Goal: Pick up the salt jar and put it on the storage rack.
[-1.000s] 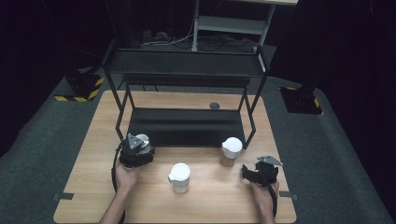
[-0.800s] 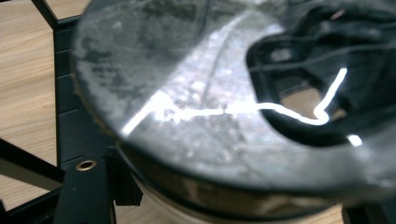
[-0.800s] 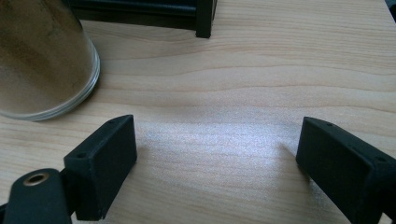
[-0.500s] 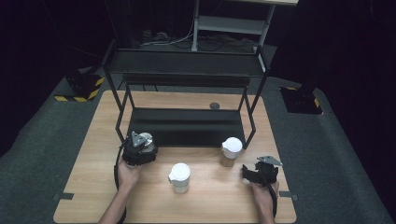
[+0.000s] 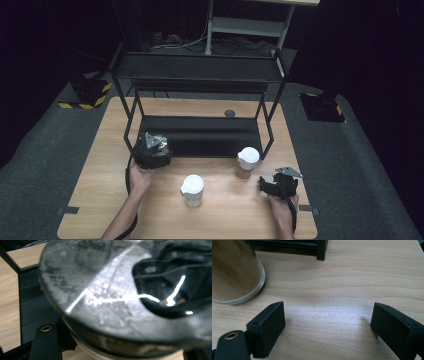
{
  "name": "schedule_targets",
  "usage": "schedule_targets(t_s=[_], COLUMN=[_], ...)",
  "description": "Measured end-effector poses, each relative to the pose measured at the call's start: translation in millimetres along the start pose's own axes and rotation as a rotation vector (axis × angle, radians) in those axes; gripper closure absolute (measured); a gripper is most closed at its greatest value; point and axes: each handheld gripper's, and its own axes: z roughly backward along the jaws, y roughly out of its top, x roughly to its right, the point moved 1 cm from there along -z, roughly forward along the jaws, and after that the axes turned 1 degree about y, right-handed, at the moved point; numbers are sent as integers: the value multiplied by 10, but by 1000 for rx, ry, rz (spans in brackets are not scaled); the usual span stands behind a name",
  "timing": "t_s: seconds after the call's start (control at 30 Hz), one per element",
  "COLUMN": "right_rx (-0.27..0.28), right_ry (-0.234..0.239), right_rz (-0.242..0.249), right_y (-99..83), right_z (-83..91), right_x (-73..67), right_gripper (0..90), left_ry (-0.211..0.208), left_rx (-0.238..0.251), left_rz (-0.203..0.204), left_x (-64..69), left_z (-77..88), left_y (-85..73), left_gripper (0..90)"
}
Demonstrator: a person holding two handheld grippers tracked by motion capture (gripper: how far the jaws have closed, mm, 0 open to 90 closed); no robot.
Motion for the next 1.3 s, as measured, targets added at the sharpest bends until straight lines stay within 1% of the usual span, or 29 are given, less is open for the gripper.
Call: schedule_targets(t_s=[0.03,0.13,0.23,0.37,0.4,0.43,0.47,0.6,0.73,0.93,1.13,1.2,1.27,1.3], right_rx=[0,0,0,0,0,0,0,1,1,1,0,1,1,1], right_ry=[0,0,0,0,0,0,0,0,0,0,-3,-5,-5,-5], right_rz=[0,0,-1,-1,0,-1,-1,-1,-1,-2,-3,-2,-2,-2], right_y=[0,0,-1,0,0,0,0,-1,-2,-2,0,-1,-1,-1], right_z=[0,0,0,0,0,0,0,0,1,1,0,0,0,0], right_x=[0,1,1,1,1,1,1,1,2,2,-4,-6,-6,-6], right_gripper=[121,121,122,122,122,122,122,122,123,124,123,123,123,123], left_ry=[-2,-8,-13,-4,-3,-4,-4,6,12,24,41,44,42,33], left_rx=[-1,-3,-1,-4,-2,4,4,2,-1,-3,-5,-14,-15,-14], left_rz=[-4,2,23,23,29,44,44,66,70,62,59,52,60,78], left_x=[-4,-22,-46,-50,-53,-64,-64,-86,-106,-124,-135,-141,-155,-176], left_z=[-7,-25,-57,-98,-105,-124,-124,-180,-229,-282,-389,-427,-451,-464], left_y=[18,52,82,119,120,117,117,141,174,227,243,247,243,238], left_gripper=[310,310,310,310,310,310,310,310,310,310,310,310,310,310])
